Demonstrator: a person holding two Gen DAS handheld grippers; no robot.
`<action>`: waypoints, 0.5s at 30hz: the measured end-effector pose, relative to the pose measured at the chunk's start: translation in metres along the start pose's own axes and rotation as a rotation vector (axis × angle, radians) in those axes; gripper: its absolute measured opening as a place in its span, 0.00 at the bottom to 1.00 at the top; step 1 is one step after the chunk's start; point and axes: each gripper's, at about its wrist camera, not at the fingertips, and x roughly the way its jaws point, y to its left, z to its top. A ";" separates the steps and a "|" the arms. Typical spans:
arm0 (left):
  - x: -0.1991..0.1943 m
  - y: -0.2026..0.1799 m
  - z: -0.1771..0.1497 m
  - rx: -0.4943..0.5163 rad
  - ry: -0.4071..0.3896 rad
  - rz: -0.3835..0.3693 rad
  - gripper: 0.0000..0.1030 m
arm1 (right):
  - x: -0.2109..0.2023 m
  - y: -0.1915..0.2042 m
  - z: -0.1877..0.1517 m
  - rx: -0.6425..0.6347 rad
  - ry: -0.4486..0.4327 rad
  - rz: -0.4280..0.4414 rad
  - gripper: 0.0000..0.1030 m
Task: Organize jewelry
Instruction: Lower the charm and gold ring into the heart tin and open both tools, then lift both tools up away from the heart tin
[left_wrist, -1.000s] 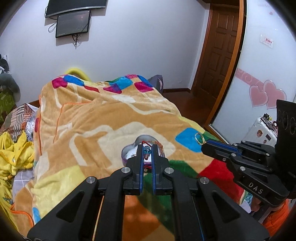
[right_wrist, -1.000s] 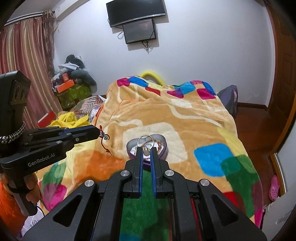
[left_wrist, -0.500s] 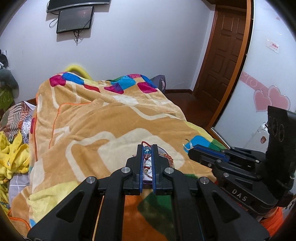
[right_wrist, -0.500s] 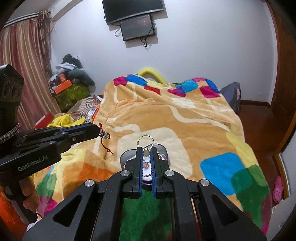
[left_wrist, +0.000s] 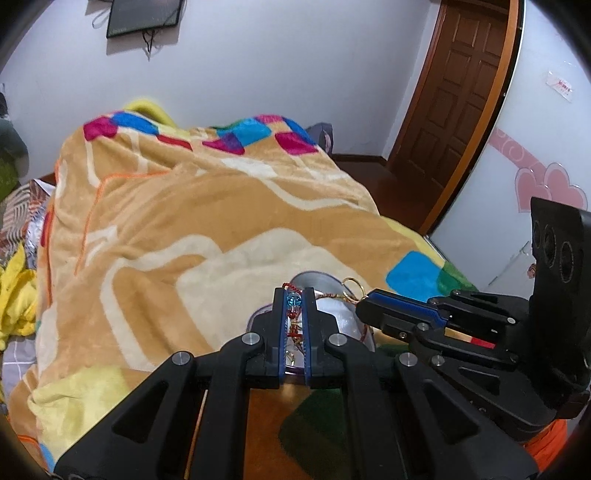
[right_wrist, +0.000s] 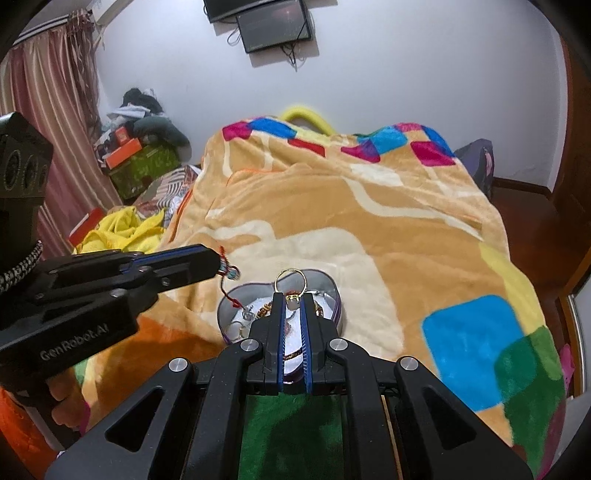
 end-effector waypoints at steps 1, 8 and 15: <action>0.003 0.000 -0.001 -0.002 0.009 -0.006 0.05 | 0.002 0.000 -0.001 -0.007 0.008 -0.008 0.07; 0.011 -0.002 -0.005 0.014 0.036 -0.021 0.05 | 0.007 -0.003 -0.001 -0.007 0.037 -0.015 0.07; -0.004 -0.006 -0.004 0.020 0.024 -0.013 0.10 | 0.004 -0.005 0.000 0.011 0.057 -0.018 0.12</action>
